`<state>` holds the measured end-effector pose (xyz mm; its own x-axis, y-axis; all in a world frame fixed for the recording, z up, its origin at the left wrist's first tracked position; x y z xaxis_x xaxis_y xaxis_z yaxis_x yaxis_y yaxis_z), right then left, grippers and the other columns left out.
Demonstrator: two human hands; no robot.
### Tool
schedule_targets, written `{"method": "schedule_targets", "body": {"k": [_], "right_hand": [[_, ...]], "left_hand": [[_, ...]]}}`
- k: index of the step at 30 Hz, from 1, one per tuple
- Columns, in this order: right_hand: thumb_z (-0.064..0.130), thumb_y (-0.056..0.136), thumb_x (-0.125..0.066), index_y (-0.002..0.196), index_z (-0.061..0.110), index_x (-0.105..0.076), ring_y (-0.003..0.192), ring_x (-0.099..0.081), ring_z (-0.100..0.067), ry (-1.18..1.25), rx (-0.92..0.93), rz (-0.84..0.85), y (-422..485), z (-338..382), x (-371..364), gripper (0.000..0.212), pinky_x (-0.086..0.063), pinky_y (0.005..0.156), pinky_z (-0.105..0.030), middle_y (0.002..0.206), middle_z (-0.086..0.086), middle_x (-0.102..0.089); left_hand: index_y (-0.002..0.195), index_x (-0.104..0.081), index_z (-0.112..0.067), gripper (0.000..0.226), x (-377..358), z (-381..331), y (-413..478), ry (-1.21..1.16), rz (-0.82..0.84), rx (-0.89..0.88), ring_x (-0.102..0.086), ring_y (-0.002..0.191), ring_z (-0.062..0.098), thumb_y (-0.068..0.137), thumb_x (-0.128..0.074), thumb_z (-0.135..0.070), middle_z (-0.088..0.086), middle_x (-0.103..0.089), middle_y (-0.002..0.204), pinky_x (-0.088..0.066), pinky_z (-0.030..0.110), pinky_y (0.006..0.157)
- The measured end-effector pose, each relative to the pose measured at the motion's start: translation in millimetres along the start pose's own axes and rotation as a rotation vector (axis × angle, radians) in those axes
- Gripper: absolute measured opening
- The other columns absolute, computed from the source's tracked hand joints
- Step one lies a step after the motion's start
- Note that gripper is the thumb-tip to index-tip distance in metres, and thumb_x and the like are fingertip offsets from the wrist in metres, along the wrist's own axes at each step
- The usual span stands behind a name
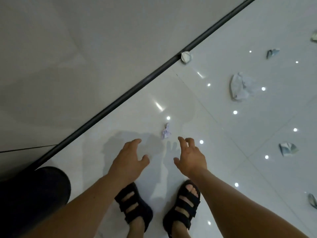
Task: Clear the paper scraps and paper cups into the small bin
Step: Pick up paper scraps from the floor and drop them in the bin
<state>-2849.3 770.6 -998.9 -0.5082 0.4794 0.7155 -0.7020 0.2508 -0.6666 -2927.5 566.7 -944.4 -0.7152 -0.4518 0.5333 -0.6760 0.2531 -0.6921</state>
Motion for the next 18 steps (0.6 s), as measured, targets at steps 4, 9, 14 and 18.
{"method": "schedule_targets", "body": {"k": [4,9,14,18], "right_hand": [[0.036,0.086,-0.068,0.151,0.029,-0.013,0.106,-0.057,-0.024,0.044,0.036,-0.034,60.1,3.7,-23.6,0.085,-0.054,0.079,-0.034,0.155,-0.001,-0.015],[0.028,0.084,-0.07,0.153,0.032,-0.001,0.106,-0.056,-0.028,0.025,0.074,0.016,137.8,9.0,-70.6,0.098,-0.054,0.08,-0.037,0.16,0.004,0.007],[0.021,0.089,-0.06,0.14,0.018,-0.04,0.096,-0.057,-0.033,0.011,0.1,-0.033,167.9,6.9,-98.0,0.055,-0.052,0.076,-0.038,0.142,-0.009,-0.034],[0.019,0.09,-0.062,0.126,0.013,-0.056,0.089,-0.061,-0.032,0.18,0.066,-0.054,148.2,11.6,-78.8,0.036,-0.051,0.074,-0.035,0.122,-0.007,-0.05]], "left_hand": [[0.146,-0.03,-0.024,0.062,-27.6,22.9,46.4,0.05,0.054,0.012,-0.044,0.124,0.015,0.092,-0.057,-0.036,-0.001,-0.037,0.145,-0.041,0.031,0.102],[0.146,-0.031,-0.025,0.061,-54.4,69.1,100.9,0.061,0.087,0.028,-0.044,0.123,0.015,0.092,-0.057,-0.037,-0.002,-0.037,0.144,-0.04,0.033,0.103],[0.147,-0.028,-0.027,0.063,-62.4,103.1,117.5,0.072,0.142,0.058,-0.043,0.123,0.013,0.092,-0.055,-0.042,-0.003,-0.036,0.145,-0.039,0.031,0.103],[0.146,-0.03,-0.026,0.065,-58.6,87.2,114.9,-0.06,0.147,0.101,-0.047,0.116,0.013,0.09,-0.058,-0.045,-0.003,-0.04,0.141,-0.039,0.024,0.094]]}}
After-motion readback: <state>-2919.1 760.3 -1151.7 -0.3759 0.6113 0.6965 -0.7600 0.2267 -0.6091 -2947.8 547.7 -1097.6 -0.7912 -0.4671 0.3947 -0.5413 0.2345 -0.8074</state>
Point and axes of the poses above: each hand's wrist, its own y-axis towards the middle knuckle, its own x-axis out of the back of the hand, z = x × y, the point moved 6 cm from there along y, towards the middle knuckle
